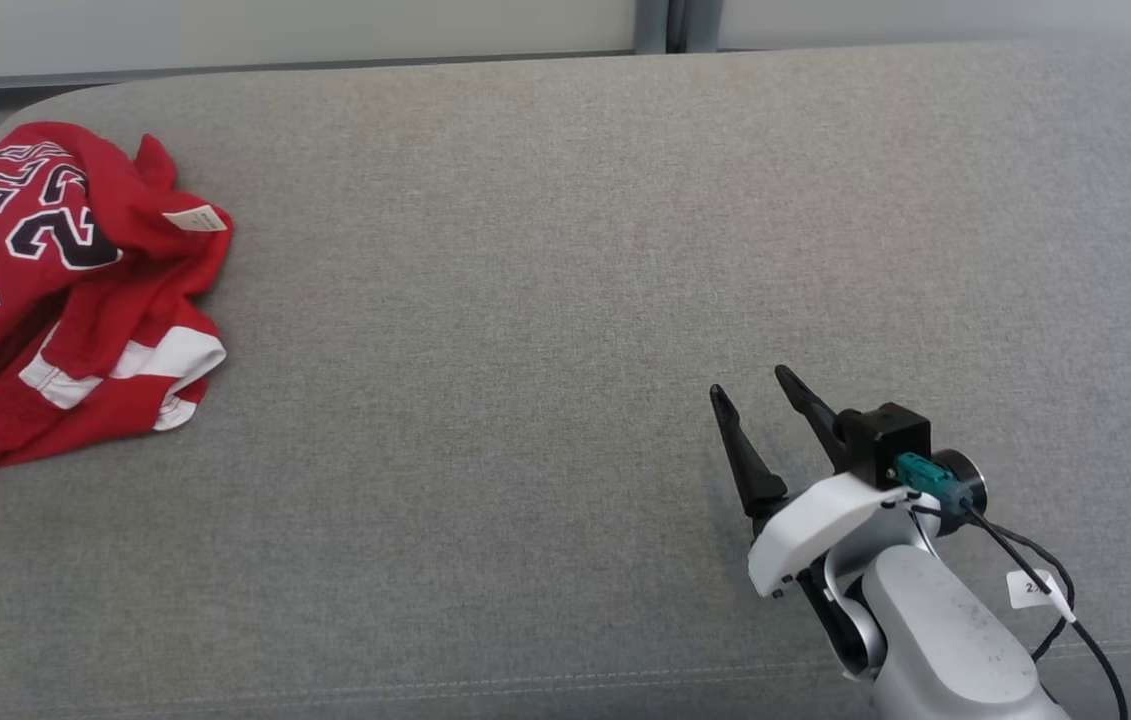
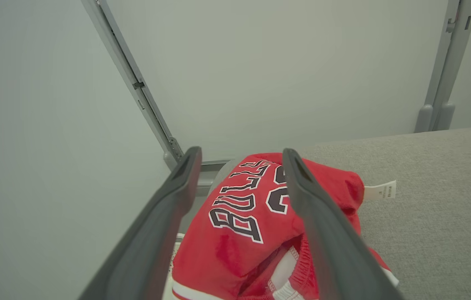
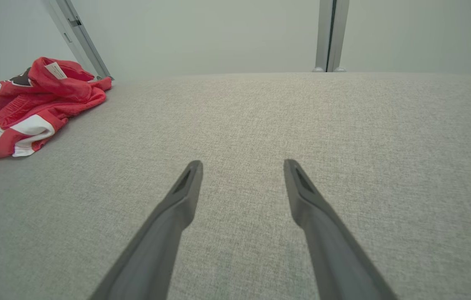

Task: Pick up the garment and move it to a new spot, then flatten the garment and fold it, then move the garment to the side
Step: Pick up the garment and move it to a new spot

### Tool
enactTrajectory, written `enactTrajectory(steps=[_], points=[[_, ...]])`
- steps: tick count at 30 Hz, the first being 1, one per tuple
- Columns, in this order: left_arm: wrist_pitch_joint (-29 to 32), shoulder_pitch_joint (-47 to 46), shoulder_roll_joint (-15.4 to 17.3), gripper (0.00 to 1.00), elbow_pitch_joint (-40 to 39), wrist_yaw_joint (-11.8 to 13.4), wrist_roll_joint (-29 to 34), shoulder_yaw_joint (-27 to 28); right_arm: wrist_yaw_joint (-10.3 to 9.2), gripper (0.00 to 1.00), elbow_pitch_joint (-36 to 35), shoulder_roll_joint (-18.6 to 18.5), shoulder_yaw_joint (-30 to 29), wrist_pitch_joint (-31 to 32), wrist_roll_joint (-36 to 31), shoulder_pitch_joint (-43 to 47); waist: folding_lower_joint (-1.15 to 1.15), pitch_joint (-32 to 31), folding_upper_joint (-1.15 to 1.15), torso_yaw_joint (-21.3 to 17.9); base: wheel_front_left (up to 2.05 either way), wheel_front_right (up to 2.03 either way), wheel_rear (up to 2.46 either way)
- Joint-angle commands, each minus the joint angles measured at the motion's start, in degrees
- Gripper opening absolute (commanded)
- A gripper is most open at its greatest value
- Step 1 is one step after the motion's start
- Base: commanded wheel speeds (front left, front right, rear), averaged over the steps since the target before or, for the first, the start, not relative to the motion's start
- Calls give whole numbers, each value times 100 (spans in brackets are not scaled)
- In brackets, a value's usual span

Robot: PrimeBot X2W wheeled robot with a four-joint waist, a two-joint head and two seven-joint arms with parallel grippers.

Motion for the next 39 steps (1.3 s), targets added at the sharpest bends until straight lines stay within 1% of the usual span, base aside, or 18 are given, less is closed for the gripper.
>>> enactTrajectory(steps=[1,6,11,12,16,26,28,33,39], points=[[94,-168,98,100,98,-11,-213,-135,0,100,-21,-20,6,-24,-36,-119,-1,218,0,-212,0,0,0],[326,-433,346,100,297,-12,-691,-540,0,100,-101,-19,5,-24,-84,-207,-1,424,0,-381,0,0,0],[622,-635,584,100,504,-12,-1112,-958,0,100,-413,-19,-24,-24,-209,-288,-1,579,0,-524,0,0,0],[622,-635,584,100,504,-12,-1112,-958,0,100,-413,-19,-24,-24,-209,-288,-1,579,0,-524,0,0,0],[833,-737,687,100,699,-12,-1459,-1273,0,100,-627,-21,21,-24,-267,-292,-1,640,0,-617,0,0,0],[1660,-871,911,100,985,-12,-2357,-1921,0,100,-785,-19,122,-24,-327,-266,-1,674,0,-761,0,0,0],[1689,-924,1010,100,998,-12,-2449,-2012,0,100,-787,-19,136,-24,-337,-270,-1,683,0,-795,0,0,0],[1715,-1026,1120,100,1088,-12,-2599,-2260,0,100,-795,-19,146,-24,-346,-311,-1,767,0,-907,0,0,0],[1764,-1131,1154,100,1250,-13,-2761,-2537,0,100,-823,-18,122,-24,-391,-338,-1,914,0,-1023,0,0,0]])
